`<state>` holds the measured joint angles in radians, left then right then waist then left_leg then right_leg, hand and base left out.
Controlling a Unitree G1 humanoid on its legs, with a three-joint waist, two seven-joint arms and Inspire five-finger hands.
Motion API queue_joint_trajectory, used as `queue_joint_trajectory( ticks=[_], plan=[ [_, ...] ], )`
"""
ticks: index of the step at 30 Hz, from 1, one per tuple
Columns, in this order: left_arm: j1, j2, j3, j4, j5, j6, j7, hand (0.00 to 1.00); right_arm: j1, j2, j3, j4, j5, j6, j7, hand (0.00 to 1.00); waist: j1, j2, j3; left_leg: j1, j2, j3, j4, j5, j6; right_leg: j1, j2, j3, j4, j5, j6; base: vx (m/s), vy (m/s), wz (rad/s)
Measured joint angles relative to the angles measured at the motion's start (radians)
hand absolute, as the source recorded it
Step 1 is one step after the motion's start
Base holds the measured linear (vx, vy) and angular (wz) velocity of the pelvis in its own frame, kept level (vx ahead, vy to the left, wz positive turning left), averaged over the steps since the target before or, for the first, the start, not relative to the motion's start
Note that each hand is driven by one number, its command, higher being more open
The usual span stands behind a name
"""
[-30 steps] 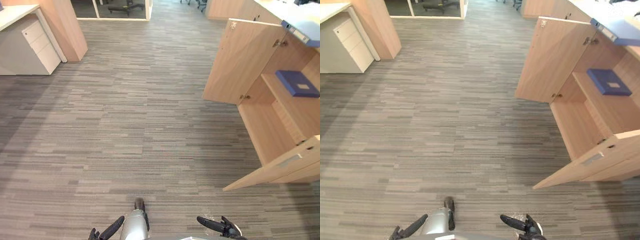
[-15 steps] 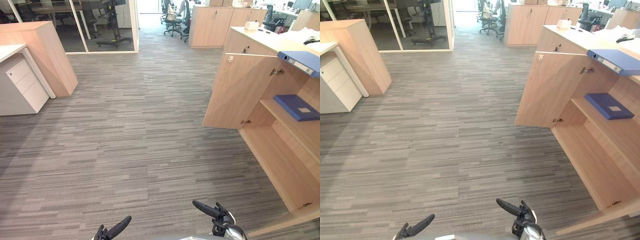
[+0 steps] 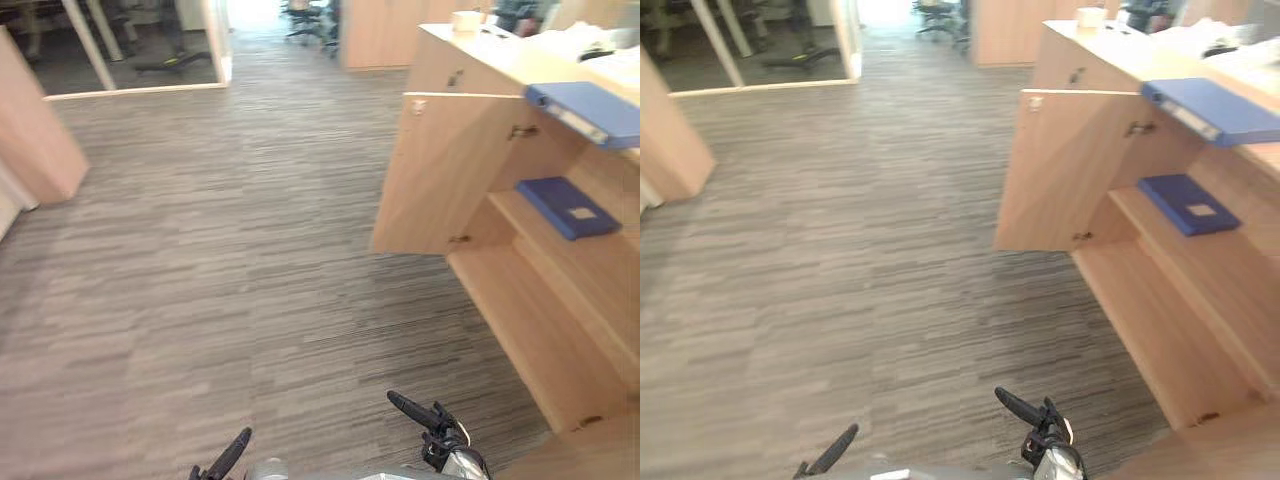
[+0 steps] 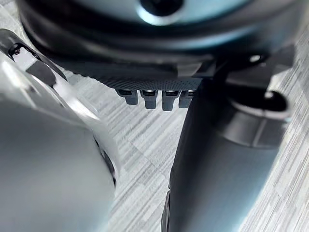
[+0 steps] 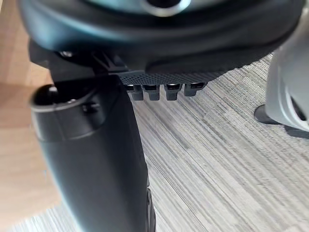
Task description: Walk over to the cabinet, pick up the folder, carry it to the office cabinet, place the folder inside the office cabinet, then close the office cabinet door
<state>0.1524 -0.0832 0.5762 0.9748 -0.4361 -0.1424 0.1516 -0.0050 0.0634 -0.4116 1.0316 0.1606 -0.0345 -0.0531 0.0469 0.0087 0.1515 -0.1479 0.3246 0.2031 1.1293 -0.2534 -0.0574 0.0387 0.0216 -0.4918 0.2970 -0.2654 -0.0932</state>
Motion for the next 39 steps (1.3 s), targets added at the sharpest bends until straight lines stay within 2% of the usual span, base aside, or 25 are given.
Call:
queue_joint_trajectory(
  ticks=[3, 5, 7, 9, 10, 11, 12, 13, 14, 16, 17, 18, 19, 21, 23, 25, 28, 29, 30, 31, 34, 35, 37, 38, 39],
  plan=[
    [0.007, 0.003, -0.001, -0.042, -0.025, -0.005, 0.004, 1.00, 0.007, -0.007, -0.002, 0.027, 0.011, 0.009, -0.016, 1.00, 0.012, -0.032, 0.010, -0.128, -0.038, -0.003, -0.103, -0.014, -0.011, 0.090, 0.009, 0.105, -0.082, 0.005, 0.013, 0.45, 0.026, -1.06],
    [0.009, -0.003, -0.002, -0.045, -0.025, -0.008, 0.007, 1.00, 0.009, -0.013, -0.002, 0.034, 0.032, 0.010, -0.021, 1.00, 0.017, -0.039, 0.020, -0.158, -0.079, -0.027, -0.274, -0.018, -0.014, 0.150, -0.005, 0.165, -0.121, 0.011, 0.025, 0.48, 0.119, -1.03],
    [0.007, -0.003, -0.001, -0.050, -0.025, -0.010, 0.010, 1.00, 0.020, -0.013, -0.001, 0.036, 0.037, 0.010, -0.024, 1.00, 0.020, -0.048, 0.026, -0.177, -0.132, -0.100, -0.521, -0.010, -0.018, 0.203, -0.041, 0.216, -0.148, 0.010, 0.052, 0.42, 0.198, -0.87],
    [-0.001, -0.008, -0.002, -0.042, -0.024, -0.010, 0.010, 1.00, 0.034, -0.017, 0.001, 0.037, 0.037, 0.006, -0.023, 1.00, 0.031, -0.040, 0.015, -0.183, -0.161, -0.214, -0.739, 0.066, -0.029, 0.229, -0.071, 0.261, -0.152, -0.008, 0.107, 0.60, 0.376, -1.04],
    [0.002, -0.008, 0.000, -0.029, -0.025, -0.010, 0.012, 1.00, 0.047, -0.018, 0.001, 0.041, 0.037, 0.003, -0.023, 1.00, 0.037, -0.032, -0.006, -0.178, -0.171, -0.237, -0.732, 0.193, -0.055, 0.245, -0.094, 0.291, -0.153, -0.025, 0.141, 0.54, 0.377, -0.99],
    [0.004, -0.006, 0.003, -0.025, -0.029, -0.010, 0.014, 1.00, 0.050, -0.013, 0.000, 0.047, 0.037, 0.003, -0.023, 1.00, 0.039, -0.036, -0.015, -0.180, -0.186, -0.239, -0.710, 0.206, -0.048, 0.245, -0.109, 0.306, -0.151, -0.025, 0.145, 0.54, 0.378, -0.70],
    [-0.005, 0.004, 0.013, -0.026, -0.030, -0.016, 0.017, 1.00, 0.060, 0.004, -0.002, 0.043, 0.037, 0.007, -0.020, 1.00, 0.031, -0.067, -0.033, -0.184, -0.206, -0.211, -0.676, 0.153, -0.038, 0.235, -0.147, 0.314, -0.136, -0.001, 0.168, 0.50, 0.361, -0.53],
    [-0.016, 0.005, 0.033, -0.028, -0.030, -0.024, 0.016, 1.00, 0.064, 0.012, -0.005, 0.053, 0.036, 0.009, -0.016, 1.00, 0.033, -0.086, -0.048, -0.171, -0.213, -0.171, -0.638, 0.116, -0.010, 0.218, -0.182, 0.327, -0.098, 0.020, 0.182, 0.47, 0.347, -0.62],
    [-0.017, 0.005, 0.040, -0.028, -0.031, -0.023, 0.017, 1.00, 0.062, 0.015, -0.006, 0.061, 0.036, 0.011, -0.013, 1.00, 0.038, -0.091, -0.052, -0.154, -0.215, -0.142, -0.626, 0.093, 0.001, 0.211, -0.203, 0.338, -0.071, 0.027, 0.185, 0.43, 0.351, -1.03],
    [-0.013, 0.003, 0.037, -0.024, -0.034, -0.023, 0.018, 1.00, 0.055, 0.013, -0.019, 0.053, 0.036, 0.011, -0.003, 1.00, 0.043, -0.084, -0.062, -0.062, -0.239, -0.041, -0.632, 0.040, 0.050, 0.115, -0.294, 0.374, 0.142, 0.069, 0.173, 0.42, 0.407, -1.28],
    [-0.020, 0.001, 0.033, -0.019, -0.034, -0.023, 0.017, 1.00, 0.052, 0.010, -0.027, 0.041, 0.036, 0.011, -0.001, 1.00, 0.042, -0.078, -0.064, -0.038, -0.246, -0.030, -0.645, 0.034, 0.059, 0.069, -0.315, 0.377, 0.233, 0.099, 0.153, 0.33, 0.368, -1.06],
    [-0.034, 0.000, 0.026, -0.008, -0.034, -0.023, 0.016, 1.00, 0.045, 0.002, -0.043, 0.028, 0.036, 0.010, 0.000, 1.00, 0.038, -0.056, -0.052, 0.011, -0.254, 0.000, -0.681, 0.028, 0.069, -0.009, -0.353, 0.375, 0.374, 0.156, 0.092, 0.25, 0.306, -0.86],
    [-0.050, 0.014, 0.016, 0.023, -0.032, -0.023, 0.014, 1.00, 0.028, -0.002, -0.049, 0.006, 0.036, -0.010, 0.000, 1.00, 0.007, -0.046, -0.044, 0.115, -0.281, 0.042, -0.754, 0.025, 0.076, -0.100, -0.436, 0.288, 0.619, 0.163, 0.059, 0.29, 0.346, -0.67],
    [-0.048, 0.024, 0.006, 0.040, -0.020, -0.023, 0.009, 1.00, 0.023, -0.005, -0.047, 0.006, 0.036, -0.014, 0.000, 1.00, -0.011, -0.037, -0.043, 0.199, -0.282, 0.064, -0.810, 0.024, 0.079, -0.118, -0.453, 0.191, 0.690, 0.155, 0.051, 0.20, 0.189, -0.42],
    [-0.054, 0.029, -0.012, 0.041, 0.015, -0.023, 0.000, 1.00, 0.021, -0.003, -0.039, 0.000, 0.035, -0.023, 0.008, 1.00, -0.016, -0.039, -0.049, 0.233, -0.280, 0.082, -0.848, 0.012, 0.079, -0.179, -0.437, 0.121, 0.678, 0.144, 0.059, 0.13, 0.054, -0.30],
    [-0.059, 0.022, -0.011, 0.054, 0.023, -0.016, -0.009, 1.00, 0.010, -0.002, -0.045, 0.000, 0.032, -0.027, 0.018, 1.00, -0.019, -0.039, -0.044, 0.261, -0.274, 0.104, -0.869, 0.012, 0.075, -0.215, -0.412, 0.040, 0.576, 0.097, 0.069, 0.15, -0.049, -0.32],
    [-0.046, 0.015, -0.015, 0.056, 0.036, -0.007, -0.003, 1.00, -0.001, 0.000, -0.049, 0.002, 0.028, -0.026, 0.021, 1.00, -0.024, -0.021, -0.030, 0.300, -0.224, 0.137, -0.893, -0.010, 0.028, -0.202, -0.342, -0.089, 0.339, 0.051, 0.103, 0.21, -0.174, -0.40],
    [-0.046, 0.016, -0.017, 0.056, 0.043, -0.006, -0.002, 1.00, -0.005, 0.002, -0.049, 0.000, 0.027, -0.025, 0.021, 1.00, -0.023, -0.023, -0.021, 0.307, -0.217, 0.144, -0.896, -0.013, 0.016, -0.200, -0.330, -0.097, 0.285, 0.054, 0.104, 0.22, -0.243, -0.38],
    [-0.054, 0.018, -0.025, 0.064, 0.059, -0.004, 0.000, 1.00, -0.008, 0.008, -0.053, -0.004, 0.027, -0.024, 0.023, 1.00, -0.022, -0.022, -0.009, 0.326, -0.203, 0.143, -0.898, -0.023, -0.006, -0.181, -0.302, -0.110, 0.240, 0.043, 0.077, 0.26, -0.240, -0.32],
    [-0.058, 0.014, -0.046, 0.074, 0.076, 0.002, -0.001, 1.00, -0.008, 0.008, -0.081, -0.006, 0.025, -0.021, 0.025, 1.00, -0.022, -0.007, -0.007, 0.343, -0.194, 0.104, -0.925, -0.011, 0.003, -0.166, -0.272, -0.116, 0.228, 0.032, 0.067, 0.28, -0.246, -0.24],
    [-0.067, 0.004, -0.051, 0.066, 0.096, -0.001, -0.005, 1.00, -0.001, 0.001, -0.134, -0.006, -0.002, 0.003, 0.015, 1.00, -0.024, 0.003, -0.007, 0.374, -0.158, 0.038, -0.929, -0.003, 0.000, -0.122, -0.224, -0.135, 0.220, -0.031, 0.065, 0.31, -0.281, -0.02],
    [-0.067, 0.004, -0.050, 0.058, 0.096, -0.001, -0.004, 1.00, 0.004, 0.000, -0.141, -0.005, -0.002, 0.006, 0.012, 1.00, -0.026, 0.003, -0.007, 0.370, -0.147, 0.027, -0.897, -0.006, -0.005, -0.107, -0.213, -0.139, 0.208, -0.039, 0.069, 0.34, -0.319, 0.15],
    [-0.060, -0.008, -0.015, 0.025, 0.089, -0.004, 0.002, 1.00, 0.042, -0.015, -0.115, -0.012, -0.002, 0.012, 0.007, 1.00, -0.033, 0.005, -0.012, 0.239, -0.070, -0.046, -0.568, -0.021, -0.032, -0.042, -0.143, -0.153, 0.136, -0.048, 0.074, 0.29, -0.226, 0.02],
    [-0.060, -0.010, 0.001, 0.025, 0.081, -0.004, 0.002, 1.00, 0.050, -0.019, -0.112, -0.016, -0.002, 0.012, 0.006, 1.00, -0.032, 0.011, -0.013, 0.193, -0.046, -0.068, -0.457, -0.004, -0.028, -0.028, -0.120, -0.146, 0.120, -0.048, 0.068, 0.24, -0.075, -0.49],
    [-0.046, -0.013, 0.031, 0.030, 0.068, 0.001, 0.004, 1.00, 0.062, -0.028, -0.108, -0.015, -0.001, 0.012, 0.005, 1.00, -0.024, 0.027, -0.015, 0.110, -0.001, -0.111, -0.252, 0.075, -0.036, 0.001, -0.069, -0.111, 0.096, -0.054, 0.059, 0.25, -0.033, -0.89]
  ],
)
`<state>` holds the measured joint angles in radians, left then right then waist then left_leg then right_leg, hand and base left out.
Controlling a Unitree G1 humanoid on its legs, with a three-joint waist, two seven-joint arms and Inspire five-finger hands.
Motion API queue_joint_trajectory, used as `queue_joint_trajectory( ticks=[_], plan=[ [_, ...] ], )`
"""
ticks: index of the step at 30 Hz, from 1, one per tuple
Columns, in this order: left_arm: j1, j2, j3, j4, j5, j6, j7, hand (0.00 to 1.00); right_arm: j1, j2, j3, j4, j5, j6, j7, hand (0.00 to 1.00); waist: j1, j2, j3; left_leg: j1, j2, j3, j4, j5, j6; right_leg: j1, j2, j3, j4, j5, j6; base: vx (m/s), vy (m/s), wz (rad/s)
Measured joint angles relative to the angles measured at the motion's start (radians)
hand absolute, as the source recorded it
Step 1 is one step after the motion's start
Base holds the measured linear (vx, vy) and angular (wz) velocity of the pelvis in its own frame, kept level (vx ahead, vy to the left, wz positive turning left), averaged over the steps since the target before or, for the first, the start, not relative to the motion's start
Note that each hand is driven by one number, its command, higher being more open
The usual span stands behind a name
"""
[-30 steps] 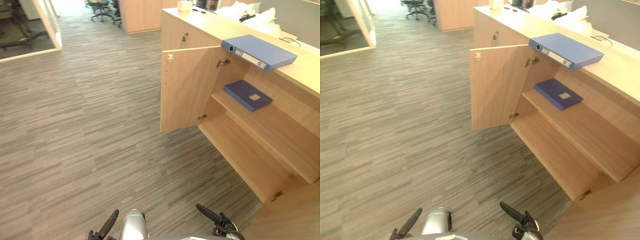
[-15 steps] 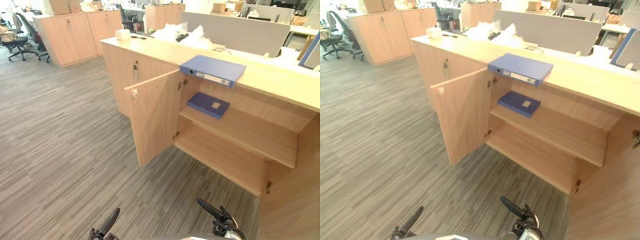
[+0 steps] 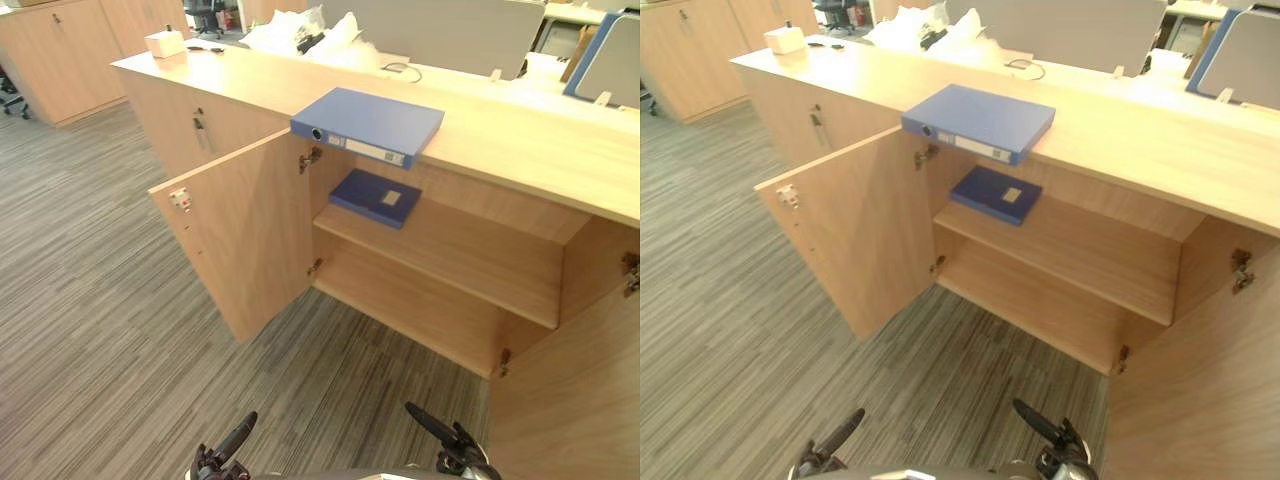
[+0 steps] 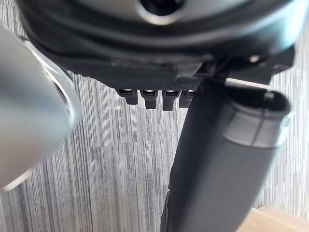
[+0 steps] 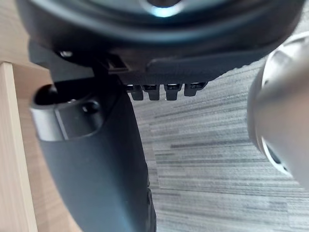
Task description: Walk over to the cabinet, pick up the folder, carry it to the office cabinet, place the folder inside the office cabinet, then close the office cabinet door
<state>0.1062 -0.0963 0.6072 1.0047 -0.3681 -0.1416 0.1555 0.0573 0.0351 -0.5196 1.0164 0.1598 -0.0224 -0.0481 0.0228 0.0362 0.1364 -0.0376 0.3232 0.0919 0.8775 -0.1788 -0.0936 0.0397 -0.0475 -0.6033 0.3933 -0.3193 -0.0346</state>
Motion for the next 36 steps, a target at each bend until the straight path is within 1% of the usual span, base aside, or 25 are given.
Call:
queue_joint_trajectory(
  ticks=[1, 2, 4, 5, 7, 8, 9, 10, 11, 12, 13, 15, 16, 18, 20, 22, 24, 26, 29, 30, 31, 32, 33, 34, 36],
  plan=[
    [0.021, 0.000, 0.006, 0.001, -0.017, 0.001, 0.005, 1.00, 0.004, -0.006, 0.003, 0.001, 0.000, 0.001, -0.004, 1.00, 0.011, 0.002, -0.001, -0.046, 0.022, -0.022, 0.127, 0.046, -0.007, 0.020, 0.030, 0.039, -0.017, -0.009, -0.014, 0.30, 0.049, -1.21],
    [0.045, 0.001, 0.006, 0.002, -0.018, 0.006, 0.005, 1.00, 0.010, -0.007, 0.013, 0.011, 0.001, 0.000, -0.010, 1.00, 0.022, 0.001, 0.001, -0.089, 0.030, -0.027, 0.231, 0.029, -0.007, 0.038, 0.046, 0.079, -0.032, -0.013, -0.021, 0.27, 0.079, -1.19],
    [0.074, 0.016, 0.010, 0.001, -0.046, 0.014, 0.007, 1.00, 0.014, -0.005, 0.038, 0.055, 0.004, 0.014, -0.024, 1.00, 0.031, -0.035, 0.008, -0.180, -0.017, -0.019, 0.290, -0.039, -0.003, 0.092, 0.047, 0.159, -0.087, -0.006, -0.015, 0.40, 0.131, -1.28],
    [0.084, 0.019, 0.004, 0.001, -0.046, 0.015, 0.010, 1.00, 0.010, -0.004, 0.039, 0.072, 0.012, 0.018, -0.031, 1.00, 0.041, -0.054, 0.011, -0.226, -0.059, -0.020, 0.214, -0.090, 0.004, 0.130, 0.037, 0.216, -0.129, 0.019, 0.009, 0.43, 0.170, -1.29],
    [0.084, 0.021, 0.005, 0.000, -0.061, 0.014, 0.010, 1.00, 0.001, -0.006, 0.039, 0.084, 0.013, 0.018, -0.033, 1.00, 0.055, -0.057, 0.022, -0.249, -0.098, -0.026, 0.109, -0.121, 0.011, 0.161, 0.020, 0.258, -0.147, 0.026, 0.018, 0.34, 0.217, -1.02],
    [0.083, 0.022, -0.007, 0.000, -0.060, 0.014, 0.010, 1.00, 0.000, -0.008, 0.040, 0.089, 0.020, 0.018, -0.037, 1.00, 0.056, -0.059, 0.024, -0.255, -0.154, -0.047, -0.112, -0.116, 0.020, 0.187, -0.012, 0.293, -0.150, 0.029, 0.036, 0.35, 0.278, -0.87],
    [0.084, 0.016, -0.014, 0.000, -0.060, 0.012, 0.010, 1.00, 0.002, -0.014, 0.042, 0.087, 0.020, 0.017, -0.038, 1.00, 0.056, -0.048, 0.017, -0.248, -0.175, -0.068, -0.234, -0.080, 0.029, 0.191, -0.019, 0.305, -0.150, 0.028, 0.051, 0.43, 0.371, -1.00],
    [0.084, 0.016, -0.038, 0.017, -0.060, 0.013, 0.006, 1.00, 0.006, -0.038, 0.059, 0.089, 0.020, 0.015, -0.039, 1.00, 0.062, -0.021, -0.003, -0.240, -0.197, -0.101, -0.358, 0.057, 0.055, 0.203, -0.024, 0.328, -0.149, 0.020, 0.092, 0.30, 0.254, -0.50],
    [0.076, 0.040, -0.043, 0.024, -0.050, 0.008, -0.001, 1.00, 0.010, -0.025, 0.078, 0.087, 0.019, 0.016, -0.039, 1.00, 0.053, -0.049, -0.012, -0.220, -0.230, -0.091, -0.385, 0.054, 0.061, 0.208, -0.062, 0.335, -0.163, 0.025, 0.110, 0.44, 0.282, -0.30],
    [0.070, 0.053, -0.049, 0.016, -0.054, -0.005, -0.005, 1.00, 0.013, -0.003, 0.089, 0.085, 0.017, 0.014, -0.038, 1.00, 0.047, -0.076, -0.029, -0.206, -0.254, -0.079, -0.410, 0.054, 0.066, 0.208, -0.086, 0.336, -0.171, 0.050, 0.102, 0.29, 0.141, 0.03],
    [0.061, 0.055, -0.049, 0.012, -0.054, -0.012, -0.002, 1.00, 0.012, -0.001, 0.088, 0.087, 0.016, 0.014, -0.033, 1.00, 0.049, -0.084, -0.034, -0.200, -0.261, -0.071, -0.416, 0.053, 0.067, 0.208, -0.096, 0.340, -0.174, 0.062, 0.097, 0.33, 0.162, -0.07],
    [0.046, 0.055, -0.065, 0.022, -0.056, -0.014, -0.008, 1.00, -0.008, 0.010, 0.088, 0.088, 0.016, 0.010, -0.023, 1.00, 0.055, -0.088, -0.041, -0.148, -0.280, -0.047, -0.465, 0.056, 0.076, 0.211, -0.122, 0.374, -0.174, 0.109, 0.099, 0.24, 0.158, -0.39],
    [0.046, 0.063, -0.077, 0.036, -0.059, -0.010, -0.015, 1.00, -0.007, 0.017, 0.088, 0.088, 0.013, 0.006, -0.015, 1.00, 0.060, -0.088, -0.053, -0.102, -0.290, -0.033, -0.521, 0.066, 0.092, 0.212, -0.137, 0.395, -0.171, 0.128, 0.103, 0.22, 0.129, -0.51],
    [0.048, 0.066, -0.091, 0.050, -0.059, -0.009, -0.021, 1.00, -0.006, 0.015, 0.085, 0.091, -0.003, 0.005, -0.006, 1.00, 0.060, -0.082, -0.068, -0.043, -0.301, -0.009, -0.586, 0.079, 0.111, 0.210, -0.158, 0.419, -0.151, 0.142, 0.111, 0.13, 0.052, -0.51],
    [0.050, 0.068, -0.099, 0.060, -0.058, -0.008, -0.034, 1.00, -0.005, 0.003, 0.082, 0.094, -0.006, 0.003, 0.001, 1.00, 0.059, -0.071, -0.068, 0.017, -0.315, 0.011, -0.646, 0.090, 0.122, 0.179, -0.184, 0.424, -0.058, 0.143, 0.113, 0.04, 0.042, -0.49],
    [0.067, 0.067, -0.122, 0.061, -0.058, -0.004, -0.047, 1.00, 0.004, -0.023, 0.071, 0.096, -0.026, 0.002, 0.005, 1.00, 0.052, -0.061, -0.060, 0.095, -0.342, 0.021, -0.746, 0.115, 0.118, 0.068, -0.244, 0.431, 0.183, 0.148, 0.112, 0.00, 0.047, -0.34],
    [0.078, 0.066, -0.120, 0.065, -0.057, 0.000, -0.054, 1.00, 0.017, -0.036, 0.068, 0.095, -0.042, -0.001, 0.005, 1.00, 0.045, -0.063, -0.056, 0.134, -0.367, 0.023, -0.783, 0.118, 0.112, 0.029, -0.290, 0.413, 0.294, 0.164, 0.088, 0.02, 0.043, -0.12],
    [0.093, 0.066, -0.119, 0.065, -0.058, 0.000, -0.057, 1.00, 0.030, -0.043, 0.070, 0.095, -0.043, -0.001, 0.004, 1.00, 0.037, -0.057, -0.053, 0.161, -0.371, 0.022, -0.810, 0.127, 0.123, 0.019, -0.313, 0.378, 0.336, 0.179, 0.075, 0.03, 0.042, -0.04],
    [0.100, 0.072, -0.116, 0.072, -0.074, -0.001, -0.067, 1.00, 0.022, -0.041, 0.075, 0.095, -0.040, 0.002, 0.006, 1.00, 0.023, -0.053, -0.044, 0.164, -0.337, 0.005, -0.833, 0.130, 0.132, -0.020, -0.266, 0.338, 0.298, 0.018, 0.090, -0.01, -0.034, 0.06],
    [0.100, 0.073, -0.116, 0.078, -0.090, 0.001, -0.079, 1.00, 0.015, -0.041, 0.076, 0.095, -0.040, 0.002, 0.009, 1.00, 0.019, -0.053, -0.041, 0.164, -0.323, -0.004, -0.831, 0.128, 0.128, -0.038, -0.238, 0.326, 0.252, -0.003, 0.089, -0.03, -0.130, 0.30],
    [0.100, 0.076, -0.116, 0.078, -0.114, 0.001, -0.095, 1.00, 0.015, -0.038, 0.080, 0.095, -0.041, 0.001, 0.010, 1.00, 0.018, -0.061, -0.034, 0.167, -0.313, -0.023, -0.821, 0.119, 0.112, -0.045, -0.201, 0.325, 0.150, 0.003, 0.096, -0.03, -0.154, 0.42],
    [0.101, 0.086, -0.115, 0.070, -0.139, 0.002, -0.111, 1.00, 0.017, -0.027, 0.100, 0.095, -0.042, 0.000, 0.010, 1.00, 0.021, -0.090, -0.025, 0.171, -0.328, -0.037, -0.813, 0.108, 0.087, -0.044, -0.186, 0.338, 0.045, 0.074, 0.102, -0.02, -0.202, 0.56],
    [0.100, 0.087, -0.120, 0.079, -0.149, 0.008, -0.119, 1.00, 0.026, -0.036, 0.106, 0.097, -0.042, 0.003, 0.015, 1.00, 0.021, -0.088, -0.028, 0.184, -0.323, -0.075, -0.813, 0.103, 0.071, -0.015, -0.176, 0.317, 0.034, 0.060, 0.100, 0.06, -0.221, 0.47],
    [0.106, 0.073, -0.119, 0.079, -0.170, 0.011, -0.133, 1.00, 0.033, -0.042, 0.117, 0.095, -0.045, 0.003, 0.020, 1.00, 0.033, -0.069, -0.049, 0.177, -0.303, -0.131, -0.815, 0.106, 0.067, 0.008, -0.137, 0.294, -0.024, 0.074, 0.086, 0.11, -0.283, 0.36],
    [0.110, 0.063, -0.119, 0.079, -0.200, 0.012, -0.141, 1.00, 0.024, -0.042, 0.153, 0.088, -0.049, 0.003, 0.028, 1.00, 0.034, -0.050, -0.058, 0.156, -0.252, -0.132, -0.826, 0.108, 0.044, 0.020, -0.073, 0.280, -0.108, 0.107, 0.066, 0.12, -0.265, 0.04]
  ],
)
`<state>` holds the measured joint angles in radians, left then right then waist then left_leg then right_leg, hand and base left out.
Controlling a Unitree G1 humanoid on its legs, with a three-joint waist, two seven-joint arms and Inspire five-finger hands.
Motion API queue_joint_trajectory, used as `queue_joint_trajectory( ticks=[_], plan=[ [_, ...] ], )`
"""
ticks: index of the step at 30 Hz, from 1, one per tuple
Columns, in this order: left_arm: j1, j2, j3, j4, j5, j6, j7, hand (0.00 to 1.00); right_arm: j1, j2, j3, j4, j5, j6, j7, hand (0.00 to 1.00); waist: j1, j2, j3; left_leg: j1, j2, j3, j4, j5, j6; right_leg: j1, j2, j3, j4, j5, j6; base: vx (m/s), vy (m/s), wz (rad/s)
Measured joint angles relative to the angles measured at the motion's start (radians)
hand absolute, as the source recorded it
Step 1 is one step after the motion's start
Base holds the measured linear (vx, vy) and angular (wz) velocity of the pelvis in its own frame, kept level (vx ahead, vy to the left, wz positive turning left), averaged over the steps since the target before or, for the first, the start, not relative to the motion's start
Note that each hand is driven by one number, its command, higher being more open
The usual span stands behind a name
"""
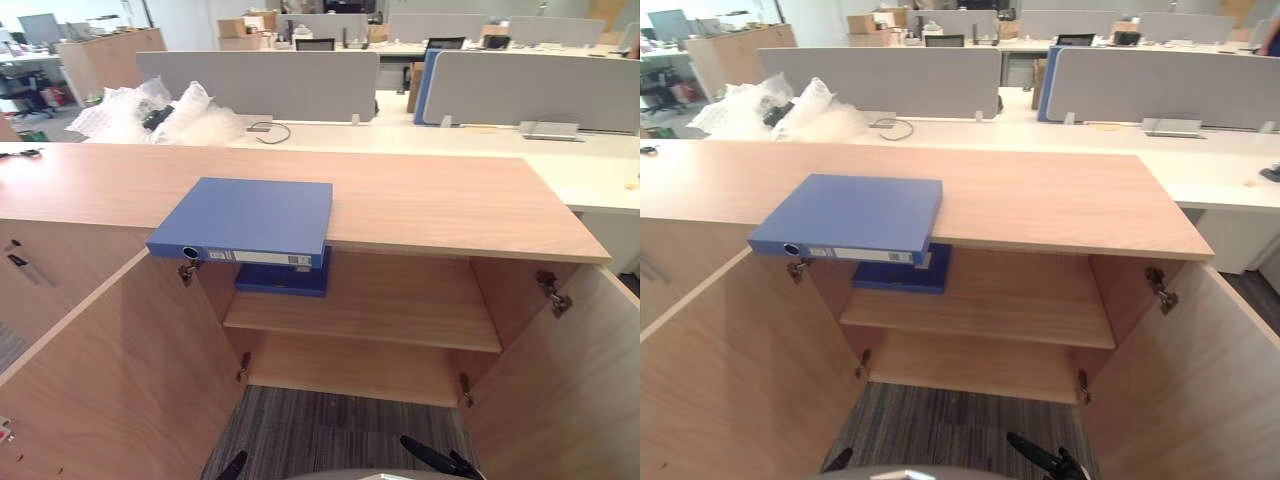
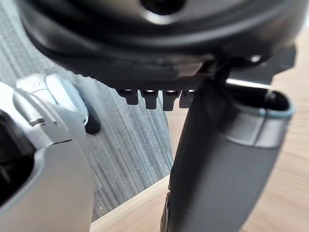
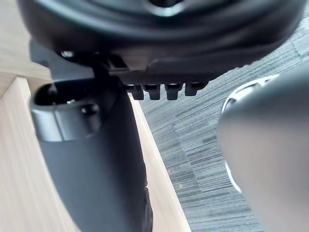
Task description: Walk over to the cabinet, pick up the folder, carry it to the office cabinet, place the folder inside the office cabinet, then close the office cabinet door
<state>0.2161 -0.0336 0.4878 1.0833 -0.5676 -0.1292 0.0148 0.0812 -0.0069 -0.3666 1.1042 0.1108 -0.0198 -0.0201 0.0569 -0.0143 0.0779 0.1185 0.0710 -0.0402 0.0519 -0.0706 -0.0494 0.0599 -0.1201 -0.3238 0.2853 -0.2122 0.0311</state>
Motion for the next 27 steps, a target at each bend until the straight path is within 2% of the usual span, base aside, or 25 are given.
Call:
queue_joint_trajectory(
  ticks=[1, 3, 4, 9, 11, 16, 23, 26, 27],
  plan=[
    [0.000, -0.002, -0.001, -0.006, -0.055, 0.001, -0.005, 1.00, -0.004, -0.005, 0.031, 0.001, -0.002, 0.002, 0.004, 1.00, -0.001, 0.002, -0.001, -0.008, 0.027, 0.001, -0.007, 0.001, -0.012, 0.010, 0.035, -0.003, -0.050, 0.020, -0.011, 0.10, -0.228, -0.07],
    [0.003, -0.005, -0.021, -0.043, -0.161, 0.004, -0.008, 1.00, -0.003, -0.004, 0.044, -0.001, -0.001, 0.003, 0.003, 1.00, 0.000, 0.000, -0.002, -0.004, 0.053, 0.002, -0.012, -0.005, -0.024, 0.039, 0.071, -0.006, -0.106, 0.041, -0.019, 0.12, -0.185, -0.05],
    [0.012, -0.004, -0.074, -0.098, -0.244, 0.004, -0.011, 1.00, -0.002, -0.003, 0.057, -0.003, -0.001, 0.005, 0.002, 1.00, 0.001, -0.003, -0.001, 0.002, 0.064, 0.002, -0.014, -0.010, -0.032, 0.052, 0.085, -0.006, -0.123, 0.044, -0.019, 0.10, -0.106, -0.02],
    [0.057, -0.017, -0.292, -0.466, -0.409, 0.001, -0.046, 1.00, 0.010, -0.003, 0.131, -0.060, -0.033, 0.009, 0.004, 1.00, 0.018, -0.003, -0.004, 0.004, 0.064, 0.003, -0.015, -0.011, -0.033, 0.064, 0.087, 0.002, -0.143, 0.051, -0.012, 0.09, -0.013, -0.02],
    [0.057, -0.017, -0.326, -0.592, -0.448, 0.000, -0.062, 1.00, 0.011, -0.002, 0.158, -0.077, -0.041, 0.009, 0.003, 1.00, 0.018, -0.004, -0.005, 0.002, 0.063, 0.004, -0.014, -0.013, -0.030, 0.066, 0.087, 0.003, -0.154, 0.061, -0.008, 0.03, 0.037, -0.05],
    [0.094, -0.017, -0.327, -0.846, -0.439, -0.023, -0.051, 1.00, 0.017, -0.002, 0.192, -0.090, -0.072, 0.009, 0.001, 1.00, 0.031, -0.006, -0.004, -0.001, 0.051, 0.001, -0.006, -0.031, -0.020, 0.090, 0.079, -0.003, -0.184, 0.078, -0.002, -0.01, 0.054, 0.04],
    [0.191, -0.037, -0.313, -0.905, -0.315, -0.027, 0.051, 1.00, 0.028, 0.014, 0.192, -0.093, -0.071, 0.010, -0.009, 1.00, 0.054, -0.029, -0.013, -0.052, 0.017, -0.056, 0.023, -0.033, -0.015, 0.090, 0.046, -0.060, -0.196, 0.085, 0.011, -0.05, 0.040, 0.25],
    [0.215, -0.051, -0.297, -0.921, -0.284, -0.025, 0.102, 1.00, 0.044, 0.028, 0.192, -0.108, -0.070, 0.010, -0.016, 1.00, 0.080, -0.040, -0.021, -0.086, 0.007, -0.084, 0.049, -0.041, -0.006, 0.086, 0.044, -0.079, -0.200, 0.087, 0.015, -0.07, 0.018, 0.26],
    [0.224, -0.054, -0.283, -0.951, -0.282, -0.024, 0.113, 1.00, 0.046, 0.037, 0.192, -0.108, -0.070, 0.011, -0.018, 1.00, 0.086, -0.053, -0.024, -0.106, 0.001, -0.102, 0.070, -0.049, -0.005, 0.084, 0.045, -0.090, -0.202, 0.087, 0.015, -0.09, 0.005, 0.37]
  ],
)
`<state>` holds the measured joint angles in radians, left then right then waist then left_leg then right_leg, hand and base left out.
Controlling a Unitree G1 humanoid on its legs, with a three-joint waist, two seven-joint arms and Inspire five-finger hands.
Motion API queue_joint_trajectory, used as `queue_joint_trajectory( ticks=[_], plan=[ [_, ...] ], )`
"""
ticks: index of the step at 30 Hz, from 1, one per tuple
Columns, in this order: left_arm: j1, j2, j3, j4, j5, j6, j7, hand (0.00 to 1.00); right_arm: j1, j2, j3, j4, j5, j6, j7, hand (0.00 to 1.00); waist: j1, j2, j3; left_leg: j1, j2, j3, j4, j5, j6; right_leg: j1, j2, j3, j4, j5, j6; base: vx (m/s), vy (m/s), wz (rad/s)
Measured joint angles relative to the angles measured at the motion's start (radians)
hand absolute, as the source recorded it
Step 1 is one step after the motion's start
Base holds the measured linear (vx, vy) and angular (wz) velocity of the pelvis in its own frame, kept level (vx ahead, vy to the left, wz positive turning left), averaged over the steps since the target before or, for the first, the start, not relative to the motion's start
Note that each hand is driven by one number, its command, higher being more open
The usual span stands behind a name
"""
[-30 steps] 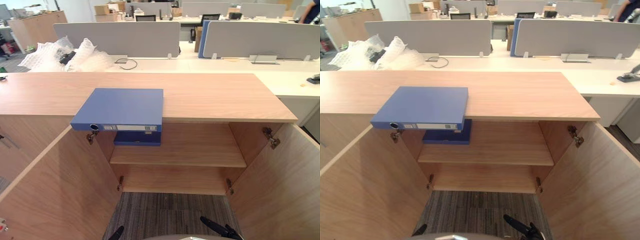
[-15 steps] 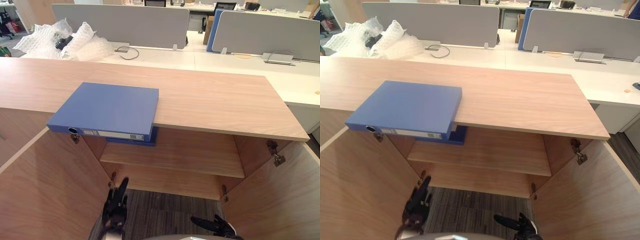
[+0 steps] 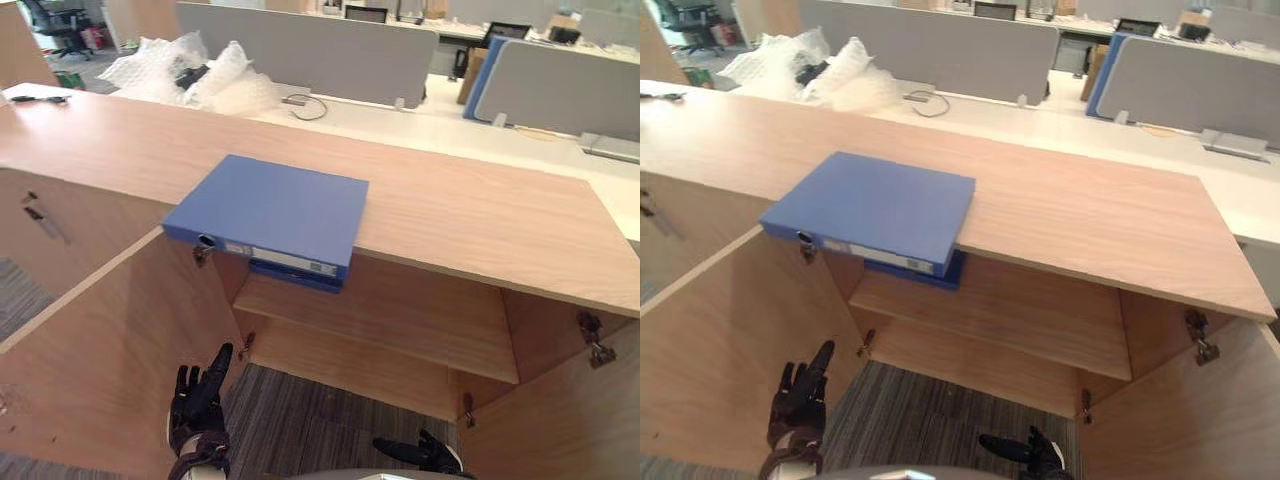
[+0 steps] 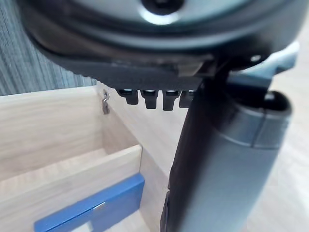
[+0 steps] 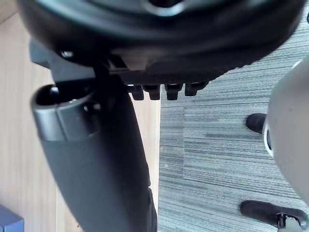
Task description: Walk over to the cabinet, pick up the folder, carry it to the office cabinet, place the folder inside the office cabinet, then close the office cabinet door
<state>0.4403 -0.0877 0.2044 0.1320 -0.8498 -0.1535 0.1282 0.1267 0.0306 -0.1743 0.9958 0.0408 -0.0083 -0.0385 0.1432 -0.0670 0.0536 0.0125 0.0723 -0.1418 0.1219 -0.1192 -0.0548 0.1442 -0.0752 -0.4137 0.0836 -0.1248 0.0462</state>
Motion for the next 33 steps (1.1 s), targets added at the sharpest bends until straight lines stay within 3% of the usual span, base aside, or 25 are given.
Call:
queue_joint_trajectory(
  ticks=[3, 9, 15, 20, 23, 27, 30, 33],
  plan=[
    [0.019, -0.008, 0.029, -0.054, 0.079, 0.002, 0.029, 1.00, 0.001, 0.016, 0.003, 0.000, 0.001, 0.005, -0.005, 1.00, 0.017, -0.010, -0.004, -0.021, -0.002, -0.018, 0.031, -0.011, -0.004, 0.002, 0.003, -0.007, 0.000, 0.000, 0.000, -0.06, 0.000, 0.20],
    [0.027, -0.013, 0.056, -0.155, 0.229, 0.015, 0.081, 1.00, 0.000, 0.018, 0.023, -0.002, 0.001, 0.009, -0.013, 1.00, 0.018, -0.010, -0.004, -0.038, -0.003, -0.040, 0.058, -0.018, -0.009, 0.012, 0.012, -0.020, -0.015, 0.000, -0.001, -0.05, -0.002, 0.08],
    [0.029, -0.017, 0.106, -0.482, 0.640, 0.016, 0.246, 1.00, 0.016, 0.037, 0.038, -0.030, -0.007, 0.013, -0.042, 1.00, 0.016, -0.029, -0.015, -0.052, -0.001, -0.048, 0.082, -0.033, -0.007, 0.019, 0.018, -0.025, -0.027, 0.008, 0.003, 0.01, 0.015, 0.04],
    [-0.002, 0.000, 0.137, -0.621, 1.018, 0.033, 0.412, 1.00, 0.020, 0.036, 0.039, -0.029, -0.082, 0.012, -0.060, 1.00, 0.018, -0.039, -0.022, -0.050, -0.001, -0.056, 0.078, -0.038, -0.003, 0.022, 0.016, -0.014, -0.031, 0.020, 0.006, 0.03, 0.046, 0.05],
    [-0.073, 0.089, 0.093, -0.681, 1.237, 0.036, 0.485, 1.00, 0.002, 0.029, 0.066, 0.007, -0.097, 0.002, -0.065, 1.00, 0.029, -0.038, -0.027, -0.044, -0.009, -0.060, 0.064, -0.035, -0.003, 0.027, 0.017, 0.016, -0.047, 0.022, 0.004, 0.02, 0.046, 0.06],
    [-0.119, 0.222, 0.021, -0.684, 1.451, 0.046, 0.479, 1.00, -0.061, 0.029, 0.094, 0.098, -0.119, -0.004, -0.059, 1.00, 0.026, -0.022, -0.033, -0.050, -0.014, -0.060, 0.045, -0.008, 0.001, 0.013, 0.023, 0.038, -0.067, 0.022, 0.003, 0.03, -0.006, -0.02],
    [-0.120, 0.236, -0.002, -0.684, 1.583, 0.046, 0.473, 1.00, -0.083, 0.013, 0.118, 0.129, -0.118, -0.015, -0.057, 1.00, 0.017, 0.003, -0.035, -0.041, -0.012, -0.060, 0.023, 0.004, 0.003, 0.008, 0.024, 0.058, -0.068, 0.022, -0.008, 0.01, -0.015, -0.09],
    [-0.120, 0.290, 0.000, -0.682, 1.661, 0.047, 0.471, 1.00, -0.095, -0.006, 0.138, 0.160, -0.117, -0.019, -0.055, 1.00, 0.018, 0.006, -0.035, -0.027, -0.002, -0.059, 0.000, 0.011, -0.002, 0.007, 0.031, 0.071, -0.065, 0.018, -0.016, 0.00, -0.021, -0.06]
  ],
)
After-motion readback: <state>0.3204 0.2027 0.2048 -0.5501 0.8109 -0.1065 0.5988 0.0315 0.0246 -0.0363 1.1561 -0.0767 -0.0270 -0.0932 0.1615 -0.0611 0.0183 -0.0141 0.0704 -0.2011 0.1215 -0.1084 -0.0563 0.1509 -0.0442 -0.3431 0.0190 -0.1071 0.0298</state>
